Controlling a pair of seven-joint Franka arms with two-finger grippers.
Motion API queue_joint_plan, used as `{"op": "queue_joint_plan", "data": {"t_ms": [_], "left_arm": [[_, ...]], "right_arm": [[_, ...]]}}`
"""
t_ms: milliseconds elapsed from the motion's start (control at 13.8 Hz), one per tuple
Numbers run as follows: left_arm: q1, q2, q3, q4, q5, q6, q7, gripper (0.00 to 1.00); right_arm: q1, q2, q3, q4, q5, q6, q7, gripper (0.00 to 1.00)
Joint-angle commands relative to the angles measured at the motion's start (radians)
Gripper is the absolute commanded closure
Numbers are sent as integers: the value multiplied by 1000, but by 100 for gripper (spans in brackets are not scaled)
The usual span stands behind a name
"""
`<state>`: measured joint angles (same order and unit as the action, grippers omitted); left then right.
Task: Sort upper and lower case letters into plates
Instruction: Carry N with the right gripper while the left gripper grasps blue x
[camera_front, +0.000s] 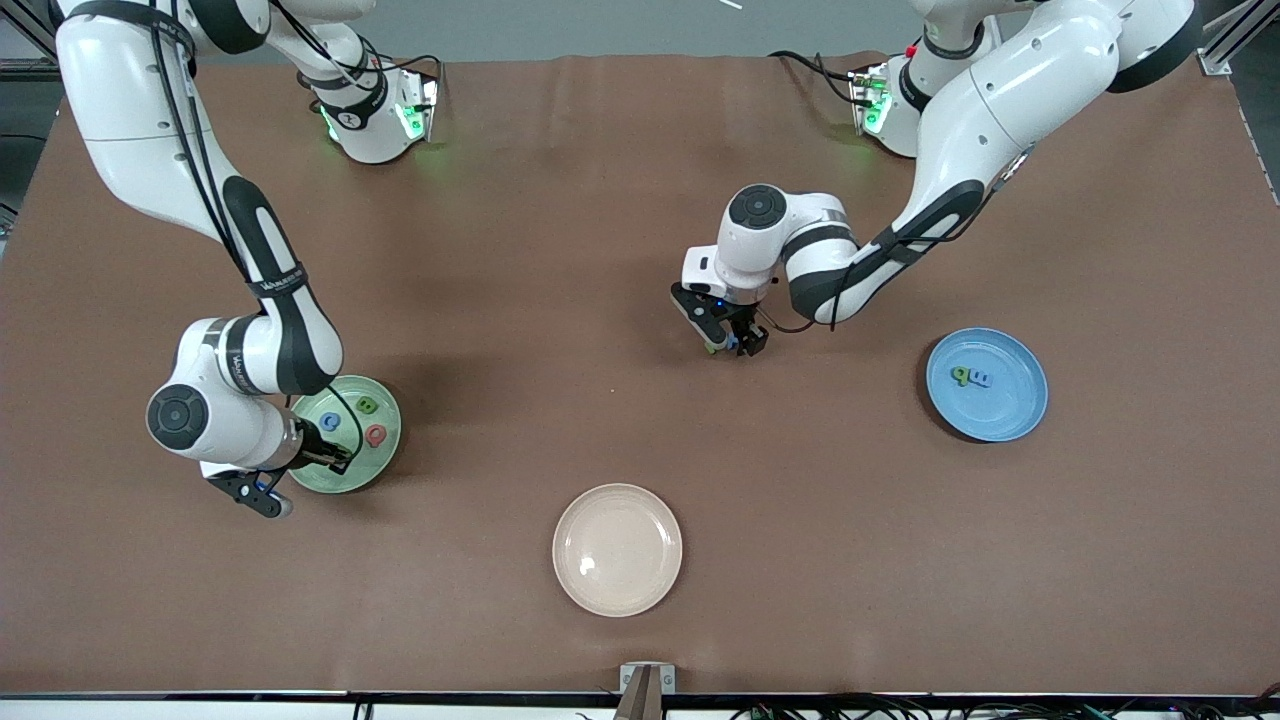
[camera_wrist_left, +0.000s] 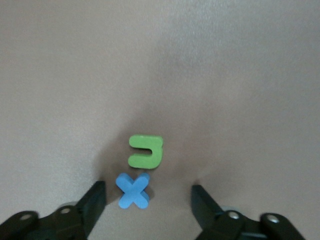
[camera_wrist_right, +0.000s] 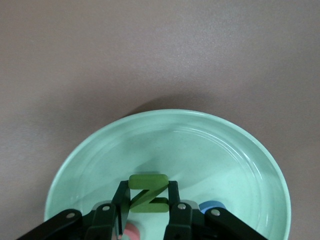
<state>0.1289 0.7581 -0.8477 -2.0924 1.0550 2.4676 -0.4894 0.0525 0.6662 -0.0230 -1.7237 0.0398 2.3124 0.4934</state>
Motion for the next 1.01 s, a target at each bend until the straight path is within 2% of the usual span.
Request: {"op": "queue_joint_plan", "data": {"t_ms": [0, 506, 578, 650, 723, 795, 939], "left_arm": [[-15, 18, 19, 17, 20, 7, 9, 38], [-3, 17, 24, 17, 22, 5, 14, 67], [-2, 15, 24, 15, 22, 7, 15, 70], [1, 12, 24, 15, 20, 7, 14, 77], [6, 9, 24, 14, 22, 5, 14, 80], [8, 4, 22, 14, 20, 5, 15, 83], [23, -5, 18, 12, 20, 5, 15, 85]], "right_arm": [[-20, -14, 14, -33, -3, 21, -18, 98], [-20, -11, 14, -47, 2, 28, -18, 96], [-22, -11, 14, -45, 2, 27, -18, 88], [-23, -11, 14, -45, 3, 27, -19, 68], [-22, -13, 14, -45, 5, 27, -25, 31], [-22, -13, 14, -43, 6, 27, -24, 0], [-20, -19, 14, -37, 6, 19, -27, 0]]}}
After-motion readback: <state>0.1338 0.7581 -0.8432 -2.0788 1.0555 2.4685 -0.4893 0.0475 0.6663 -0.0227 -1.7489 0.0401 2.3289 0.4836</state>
